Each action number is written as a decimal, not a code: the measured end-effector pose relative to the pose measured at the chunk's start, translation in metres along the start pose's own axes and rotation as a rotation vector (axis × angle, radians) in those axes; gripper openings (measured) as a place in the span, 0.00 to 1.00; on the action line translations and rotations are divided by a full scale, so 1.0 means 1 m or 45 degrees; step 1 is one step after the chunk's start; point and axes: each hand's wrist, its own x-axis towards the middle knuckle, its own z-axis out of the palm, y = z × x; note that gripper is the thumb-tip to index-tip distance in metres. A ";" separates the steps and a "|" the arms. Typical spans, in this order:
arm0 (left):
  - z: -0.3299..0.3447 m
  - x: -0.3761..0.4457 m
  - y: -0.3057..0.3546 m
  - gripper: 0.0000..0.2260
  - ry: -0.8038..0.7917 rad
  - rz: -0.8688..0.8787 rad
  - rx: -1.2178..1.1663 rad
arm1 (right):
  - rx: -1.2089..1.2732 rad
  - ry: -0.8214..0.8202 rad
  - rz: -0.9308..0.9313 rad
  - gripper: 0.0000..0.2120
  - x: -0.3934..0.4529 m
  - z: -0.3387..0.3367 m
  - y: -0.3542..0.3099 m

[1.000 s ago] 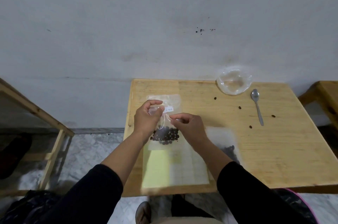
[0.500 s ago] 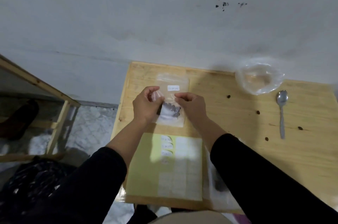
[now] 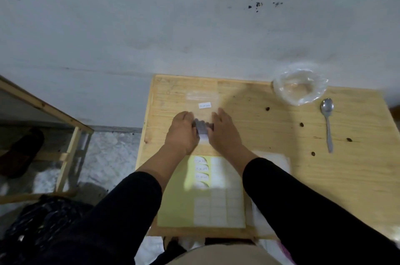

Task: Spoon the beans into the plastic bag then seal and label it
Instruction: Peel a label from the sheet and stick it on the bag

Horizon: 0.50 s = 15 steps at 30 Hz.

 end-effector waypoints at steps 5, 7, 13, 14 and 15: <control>-0.012 -0.023 0.009 0.21 0.049 0.186 0.193 | -0.235 0.127 -0.080 0.24 -0.034 -0.015 -0.008; -0.019 -0.037 0.015 0.19 0.090 0.326 0.201 | -0.270 0.178 -0.114 0.26 -0.051 -0.018 -0.009; -0.007 -0.079 0.036 0.17 0.118 0.729 0.133 | -0.284 0.287 -0.014 0.29 -0.116 -0.031 0.005; -0.002 -0.087 0.040 0.18 0.116 0.776 0.138 | -0.265 0.325 0.026 0.29 -0.128 -0.032 0.010; 0.005 -0.095 0.043 0.19 0.100 0.807 0.138 | -0.214 0.348 0.089 0.28 -0.140 -0.033 0.015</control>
